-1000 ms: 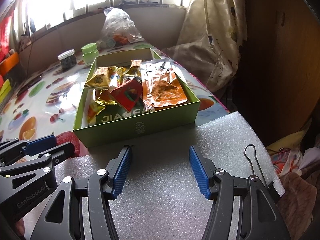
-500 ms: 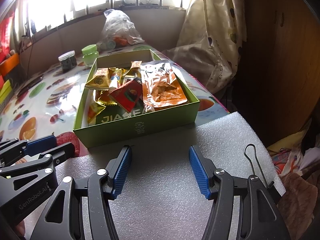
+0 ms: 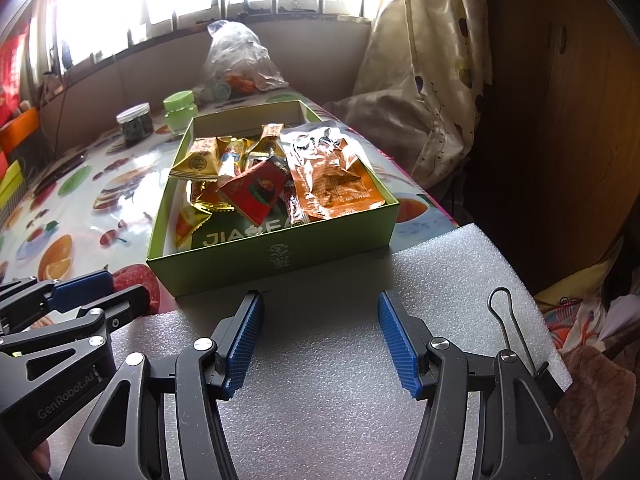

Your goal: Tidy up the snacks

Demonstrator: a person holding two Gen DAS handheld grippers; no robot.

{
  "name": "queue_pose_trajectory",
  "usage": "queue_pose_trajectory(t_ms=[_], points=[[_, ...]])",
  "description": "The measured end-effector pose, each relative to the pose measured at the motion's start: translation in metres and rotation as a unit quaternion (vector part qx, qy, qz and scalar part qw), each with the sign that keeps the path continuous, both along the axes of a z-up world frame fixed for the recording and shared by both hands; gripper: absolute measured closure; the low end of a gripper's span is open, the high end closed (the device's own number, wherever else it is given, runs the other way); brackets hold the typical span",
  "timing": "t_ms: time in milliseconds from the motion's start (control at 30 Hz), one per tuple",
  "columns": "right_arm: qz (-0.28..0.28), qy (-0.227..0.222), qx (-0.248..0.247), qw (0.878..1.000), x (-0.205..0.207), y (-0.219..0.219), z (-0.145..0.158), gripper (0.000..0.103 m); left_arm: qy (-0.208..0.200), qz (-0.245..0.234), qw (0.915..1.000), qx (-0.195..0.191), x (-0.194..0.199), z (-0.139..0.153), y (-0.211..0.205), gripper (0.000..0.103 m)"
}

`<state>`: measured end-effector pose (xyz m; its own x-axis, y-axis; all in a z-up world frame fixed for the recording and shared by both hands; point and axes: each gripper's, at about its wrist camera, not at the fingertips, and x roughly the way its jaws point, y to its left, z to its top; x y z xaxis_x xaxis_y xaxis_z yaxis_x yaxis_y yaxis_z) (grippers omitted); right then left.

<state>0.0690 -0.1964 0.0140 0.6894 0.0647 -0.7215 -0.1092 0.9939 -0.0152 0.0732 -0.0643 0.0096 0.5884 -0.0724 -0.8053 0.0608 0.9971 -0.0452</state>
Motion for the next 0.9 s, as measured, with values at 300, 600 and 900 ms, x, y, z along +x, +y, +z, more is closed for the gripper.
queue_pose_trajectory(t_ms=[300,600,900], points=[[-0.001,-0.001,0.0,1.0,-0.0007,0.0,0.0001,0.044,-0.001,0.0,1.0,-0.001,0.0,0.0007,-0.0002,0.064],[-0.001,-0.001,0.0,1.0,-0.0005,0.0002,0.0002,0.044,-0.001,0.0,1.0,0.0,0.0001,0.0009,-0.0002,0.064],[-0.001,-0.002,0.0,1.0,-0.0016,0.0001,-0.0003,0.044,-0.002,0.0,1.0,0.0,-0.0002,0.0007,0.0,0.064]])
